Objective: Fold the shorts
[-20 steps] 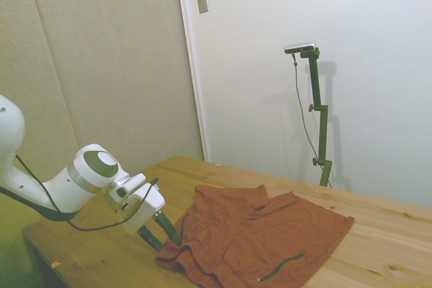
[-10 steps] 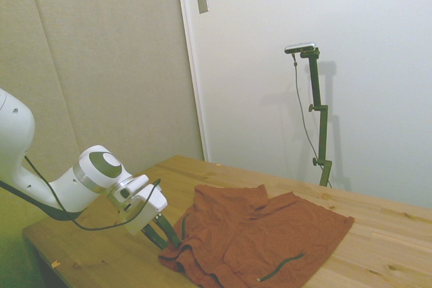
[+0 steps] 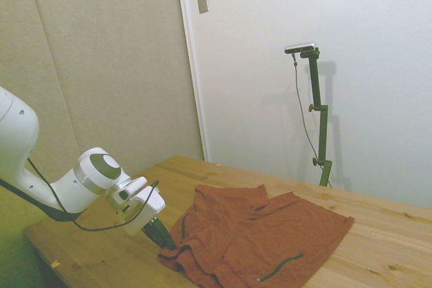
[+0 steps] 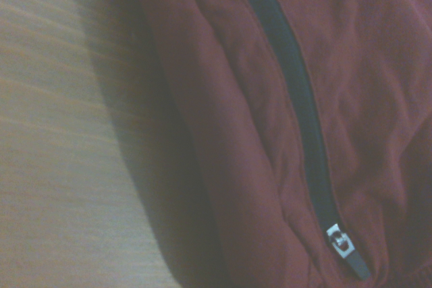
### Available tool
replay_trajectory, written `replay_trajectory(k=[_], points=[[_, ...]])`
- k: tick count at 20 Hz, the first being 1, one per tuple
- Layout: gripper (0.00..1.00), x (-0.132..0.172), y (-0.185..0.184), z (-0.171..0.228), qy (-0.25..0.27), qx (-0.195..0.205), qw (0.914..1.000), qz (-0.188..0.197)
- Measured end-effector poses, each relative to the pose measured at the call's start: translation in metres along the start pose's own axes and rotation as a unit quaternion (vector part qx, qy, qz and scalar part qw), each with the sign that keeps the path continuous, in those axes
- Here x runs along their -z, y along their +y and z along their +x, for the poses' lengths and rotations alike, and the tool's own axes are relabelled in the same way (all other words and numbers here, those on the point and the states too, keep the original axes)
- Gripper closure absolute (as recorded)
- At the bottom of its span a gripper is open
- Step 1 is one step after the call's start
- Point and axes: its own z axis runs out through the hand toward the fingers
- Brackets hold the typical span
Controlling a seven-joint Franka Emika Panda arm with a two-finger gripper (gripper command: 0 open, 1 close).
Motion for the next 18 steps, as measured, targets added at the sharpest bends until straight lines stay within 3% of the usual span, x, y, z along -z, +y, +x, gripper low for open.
replay_trajectory(k=[11,18], points=[[1.00,0.021,-0.008,0.004,-0.030,-0.026,0.9975,0.059],[1.00,0.052,0.017,0.036,-0.079,-0.040,0.9896,0.114]])
